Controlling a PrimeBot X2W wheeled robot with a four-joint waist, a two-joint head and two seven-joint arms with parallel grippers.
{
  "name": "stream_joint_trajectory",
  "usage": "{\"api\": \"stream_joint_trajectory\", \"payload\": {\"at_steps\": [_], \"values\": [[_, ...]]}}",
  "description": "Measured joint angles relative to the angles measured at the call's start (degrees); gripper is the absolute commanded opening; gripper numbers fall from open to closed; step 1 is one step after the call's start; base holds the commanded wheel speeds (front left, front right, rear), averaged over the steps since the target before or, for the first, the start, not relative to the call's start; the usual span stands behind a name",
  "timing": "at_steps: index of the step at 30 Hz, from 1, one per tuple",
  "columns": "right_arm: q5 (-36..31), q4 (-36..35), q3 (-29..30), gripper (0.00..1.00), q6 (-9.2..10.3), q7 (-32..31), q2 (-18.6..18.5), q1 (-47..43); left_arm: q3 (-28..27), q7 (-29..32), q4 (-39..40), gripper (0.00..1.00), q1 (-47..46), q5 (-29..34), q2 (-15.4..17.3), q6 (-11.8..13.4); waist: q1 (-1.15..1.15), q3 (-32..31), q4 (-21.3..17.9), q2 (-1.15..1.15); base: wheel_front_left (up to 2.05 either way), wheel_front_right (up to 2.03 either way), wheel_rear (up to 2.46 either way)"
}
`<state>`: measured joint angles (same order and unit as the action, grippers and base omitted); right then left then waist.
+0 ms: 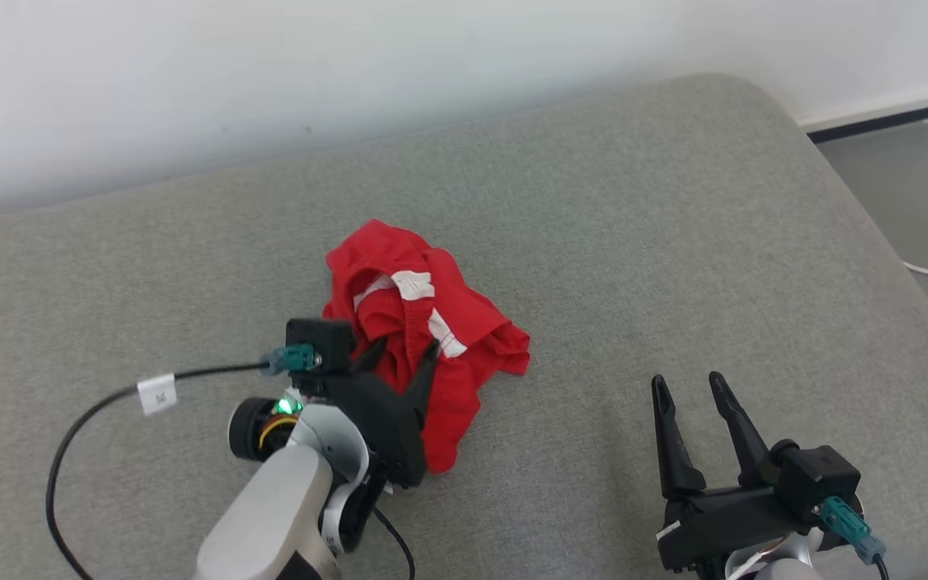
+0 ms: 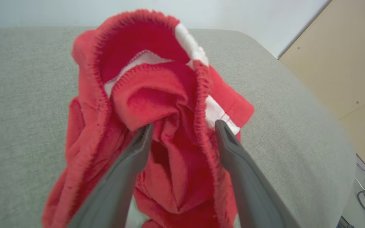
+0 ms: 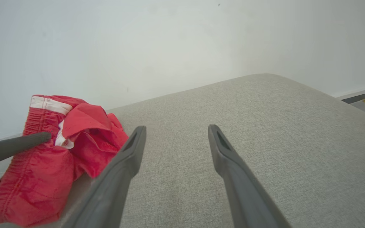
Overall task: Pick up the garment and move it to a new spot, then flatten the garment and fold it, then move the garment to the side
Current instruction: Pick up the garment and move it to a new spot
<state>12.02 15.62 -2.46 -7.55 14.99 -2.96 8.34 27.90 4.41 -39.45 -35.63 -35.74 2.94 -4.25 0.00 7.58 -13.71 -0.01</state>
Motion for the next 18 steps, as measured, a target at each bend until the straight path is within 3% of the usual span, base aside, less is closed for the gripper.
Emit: {"api": "stream_joint_trajectory", "payload": {"at_steps": [10, 15, 18], "values": [[-1.6, -0.3, 3.0, 1.00, 0.00, 0.1, 0.0, -2.5, 0.1, -10.7, 8.1, 1.00, 8.3, -2.2, 0.7, 3.3, 0.00, -2.5, 4.5, 0.00, 0.00, 0.00, 0.00], [-1.9, -0.6, 3.7, 1.00, 0.00, -0.3, 0.0, -3.5, -2.2, -18.0, 16.1, 1.00, 16.3, -0.4, 3.8, 5.5, -0.01, -4.0, 6.9, 0.00, 0.00, 0.00, 0.00], [-1.9, -0.9, 4.0, 1.00, 0.00, -0.4, 0.0, -4.2, -5.8, -19.3, 21.8, 1.00, 20.9, 2.4, 5.2, 7.9, -0.01, -4.7, 8.3, 0.00, 0.00, 0.00, 0.00]]}}
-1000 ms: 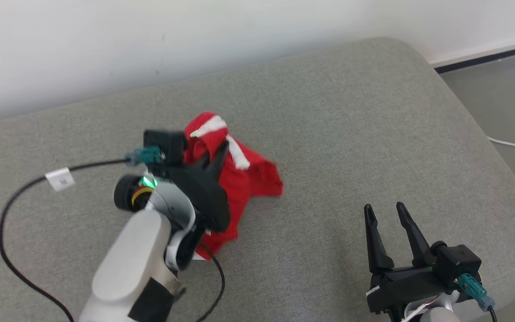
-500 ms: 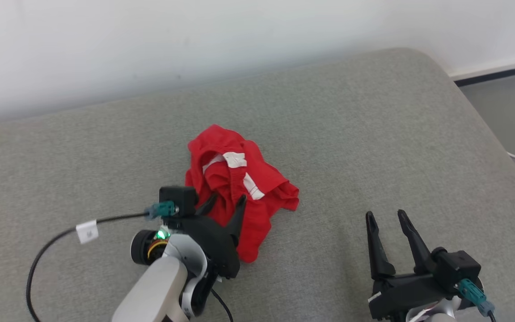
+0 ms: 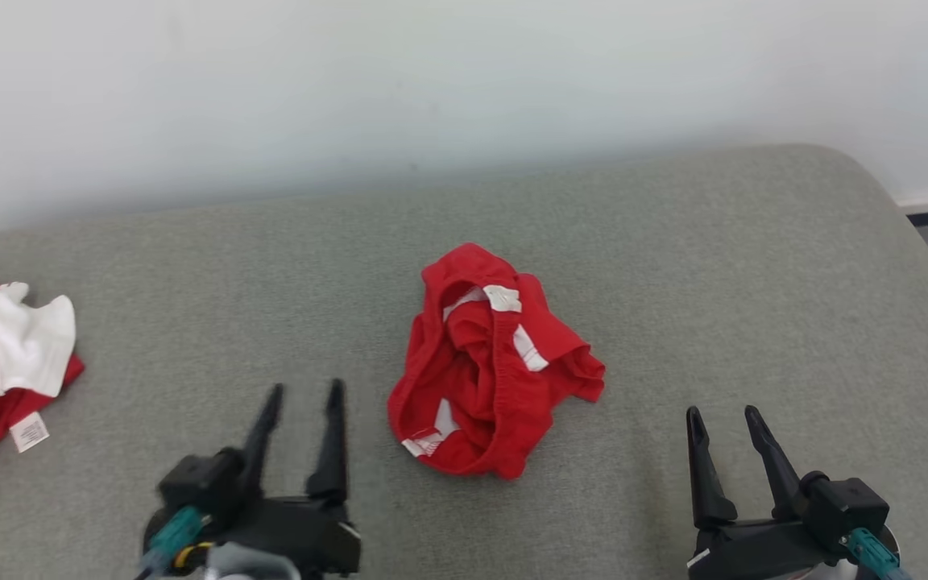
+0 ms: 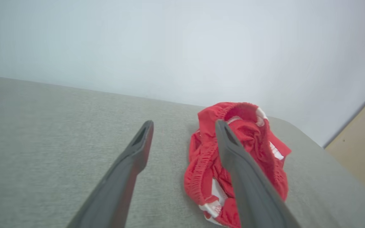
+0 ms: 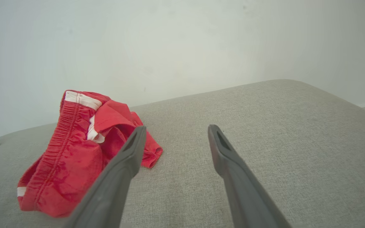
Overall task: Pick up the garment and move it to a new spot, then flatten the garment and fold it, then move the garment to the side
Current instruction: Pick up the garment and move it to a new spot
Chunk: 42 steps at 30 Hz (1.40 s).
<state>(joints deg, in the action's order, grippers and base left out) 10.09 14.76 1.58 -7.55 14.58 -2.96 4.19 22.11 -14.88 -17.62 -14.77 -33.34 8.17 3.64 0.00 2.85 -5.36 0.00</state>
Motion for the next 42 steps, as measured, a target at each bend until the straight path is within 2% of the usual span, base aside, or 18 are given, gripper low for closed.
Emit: {"api": "stream_joint_trajectory", "payload": {"at_steps": [4, 7, 10, 17, 24, 30, 42], "values": [[0.0, -0.3, 0.3, 1.00, 0.00, 0.0, 0.0, -0.6, -6.7, -0.2, 9.2, 1.00, 6.1, 6.8, 0.2, 0.9, 0.00, -0.8, 1.9, 0.00, 0.00, 0.00, 0.00], [0.0, -0.4, 0.2, 1.00, 0.00, 0.0, 0.0, -0.7, -9.7, -0.2, 12.4, 1.00, 9.5, 9.4, -0.4, -0.2, 0.00, -1.2, 2.6, 0.00, 0.00, 0.00, 0.00], [0.0, -0.4, 0.3, 1.00, 0.00, 0.0, 0.0, -0.9, -13.9, -0.2, 15.2, 1.00, 12.8, 12.8, -1.3, -2.3, 0.00, -1.8, 3.4, 0.00, 0.00, 0.00, 0.00], [-0.1, 0.1, 1.6, 1.00, 0.00, 0.1, 0.0, -2.0, -20.2, -0.2, 15.4, 1.00, 18.3, 19.8, -2.9, -7.0, 0.00, -2.6, 4.0, 0.00, 0.00, 0.00, 0.00], [-1.6, 0.9, 2.4, 1.00, 0.00, 0.0, 0.0, -3.9, -22.9, -0.2, 10.5, 1.00, 21.7, 24.0, -3.4, -8.0, 0.00, -3.1, 3.8, 0.00, 0.00, 0.00, 0.00], [-2.5, 0.8, 3.0, 1.00, 0.00, -1.0, 0.0, -4.7, -23.7, -0.2, 6.0, 1.00, 22.6, 24.0, -3.6, -9.2, 0.00, -3.3, 3.6, 0.00, 0.00, 0.00, 0.00], [-2.1, 0.5, 3.4, 1.00, 0.00, -1.0, 0.0, -5.3, -24.3, -0.2, 5.9, 1.00, 21.7, 24.1, -3.7, -10.2, 0.00, -2.8, 3.6, 0.00, 0.00, 0.00, 0.00]]}}
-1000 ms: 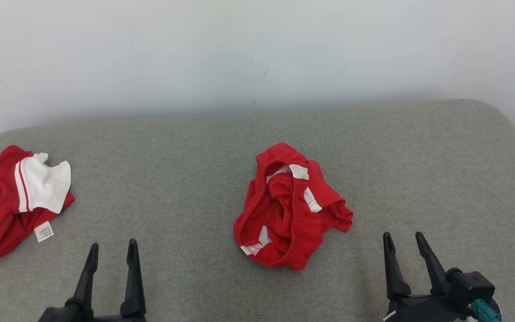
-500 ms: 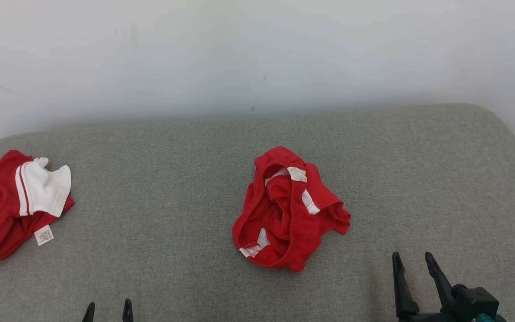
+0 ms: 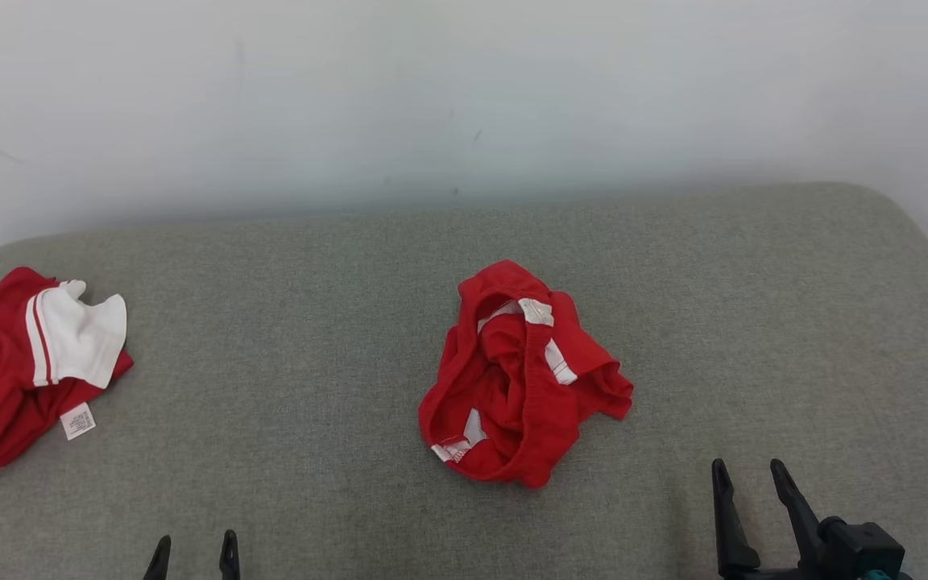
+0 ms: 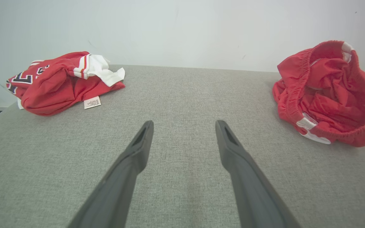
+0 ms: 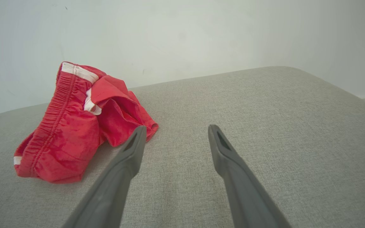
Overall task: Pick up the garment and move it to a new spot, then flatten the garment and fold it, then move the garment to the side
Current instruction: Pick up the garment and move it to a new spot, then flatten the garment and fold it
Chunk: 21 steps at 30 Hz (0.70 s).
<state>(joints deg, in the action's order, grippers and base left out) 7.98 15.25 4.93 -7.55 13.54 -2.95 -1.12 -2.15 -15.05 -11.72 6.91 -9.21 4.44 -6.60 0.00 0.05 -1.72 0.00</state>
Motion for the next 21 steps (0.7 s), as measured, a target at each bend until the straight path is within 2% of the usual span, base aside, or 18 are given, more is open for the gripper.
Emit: {"api": "stream_joint_trajectory", "payload": {"at_steps": [21], "values": [[0.0, -0.5, -0.5, 1.00, 0.00, 0.0, 0.0, 0.2, 0.0, 0.0, 1.9, 1.00, -1.1, 0.5, -0.6, -0.5, 0.00, 0.1, -0.4, 0.00, 0.00, 0.00, 0.00]]}}
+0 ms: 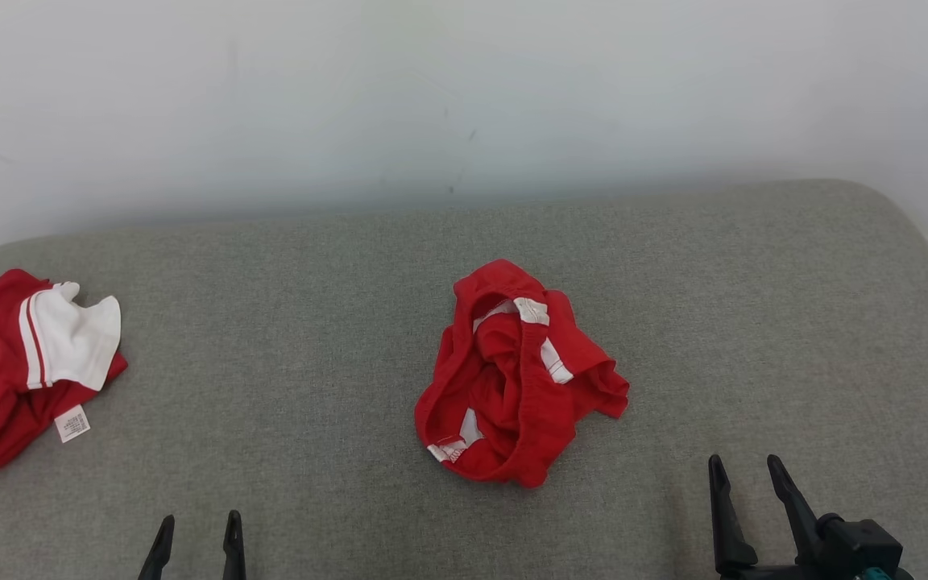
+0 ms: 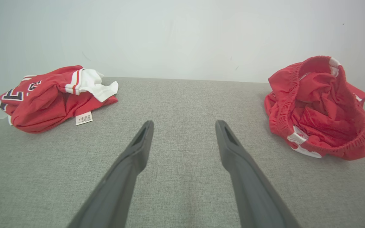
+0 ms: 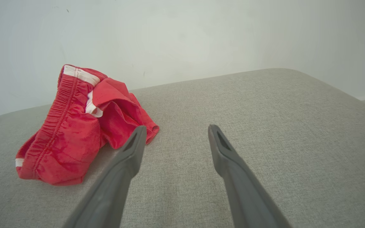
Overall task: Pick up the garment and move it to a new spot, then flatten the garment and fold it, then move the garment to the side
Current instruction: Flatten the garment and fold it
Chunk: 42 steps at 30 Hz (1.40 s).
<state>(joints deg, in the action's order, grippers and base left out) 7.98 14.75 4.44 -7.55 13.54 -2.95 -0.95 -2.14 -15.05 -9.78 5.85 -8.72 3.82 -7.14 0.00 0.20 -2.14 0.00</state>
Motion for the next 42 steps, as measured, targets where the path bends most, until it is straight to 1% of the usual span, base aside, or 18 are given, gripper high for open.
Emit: {"api": "stream_joint_trajectory", "payload": {"at_steps": [10, 14, 18, 22, 24, 27, 29, 34, 37, 40, 42], "values": [[0.0, -0.3, -0.9, 1.00, 0.00, -0.5, 0.0, 0.0, 0.8, 0.0, -0.3, 1.00, -0.2, -0.1, -0.2, 0.0, 0.00, -0.1, -0.6, 0.00, 0.00, 0.00, 0.00], [0.0, -0.4, -1.2, 1.00, 0.00, -0.7, 0.0, 0.1, 2.7, 0.2, -1.5, 1.00, -3.9, -1.7, -0.2, -0.3, 0.00, -0.1, -1.6, 0.00, 0.00, 0.00, 0.00], [0.0, -0.4, -1.5, 1.00, 0.00, -0.9, 0.0, 0.1, 6.6, 5.4, -2.7, 1.00, -9.1, -4.2, 0.0, -0.3, 0.00, -0.1, -3.2, 0.00, 0.00, 0.00, 0.00], [0.0, -0.5, -1.6, 1.00, 0.00, -1.0, 0.0, 0.4, 10.3, 12.4, -3.3, 1.00, -15.5, -8.3, -0.2, -0.3, 0.00, 0.1, -5.5, 0.00, 0.00, 0.00, 0.00], [0.0, -0.5, -1.7, 1.00, 0.00, -1.0, 0.0, 0.6, 11.9, 14.8, -4.3, 1.00, -18.3, -8.0, 0.1, -0.3, 0.00, 0.3, -6.7, 0.00, 0.00, 0.00, 0.00], [0.0, -0.4, -2.0, 1.00, 0.00, -1.0, 0.0, 0.8, 13.2, 17.4, -6.4, 1.00, -22.1, -9.4, -0.3, -0.3, 0.00, 0.5, -8.6, 0.00, 0.00, 0.00, 0.00], [0.1, -0.3, -2.1, 1.00, 0.00, -0.9, 0.0, 0.9, 13.9, 19.0, -8.0, 1.00, -24.1, -11.3, -0.6, 0.2, 0.00, 0.7, -10.0, 0.00, 0.00, 0.00, 0.00], [0.5, -0.1, -2.3, 1.00, 0.00, -0.6, 0.0, 1.2, 15.9, 22.0, -12.4, 1.00, -29.0, -13.9, -0.8, 2.6, 0.00, 1.2, -13.3, 0.00, 0.00, 0.00, 0.00], [0.7, 0.0, -2.4, 1.00, 0.00, -0.5, 0.0, 1.2, 16.7, 23.1, -13.8, 1.00, -31.0, -15.8, -0.8, 3.2, 0.00, 1.6, -14.4, 0.00, 0.00, 0.00, 0.00], [1.5, 0.3, -2.7, 1.00, 0.00, -0.3, 0.0, 1.3, 17.8, 24.3, -15.7, 1.00, -34.1, -18.1, -0.9, 5.1, 0.00, 2.4, -15.8, 0.00, 0.00, 0.00, 0.00], [1.9, 0.6, -3.1, 1.00, 0.00, 0.0, 0.0, 1.7, 17.9, 25.0, -17.5, 1.00, -35.9, -18.1, -0.9, 7.1, 0.00, 3.1, -16.6, 0.00, 0.00, 0.00, 0.00]]}}
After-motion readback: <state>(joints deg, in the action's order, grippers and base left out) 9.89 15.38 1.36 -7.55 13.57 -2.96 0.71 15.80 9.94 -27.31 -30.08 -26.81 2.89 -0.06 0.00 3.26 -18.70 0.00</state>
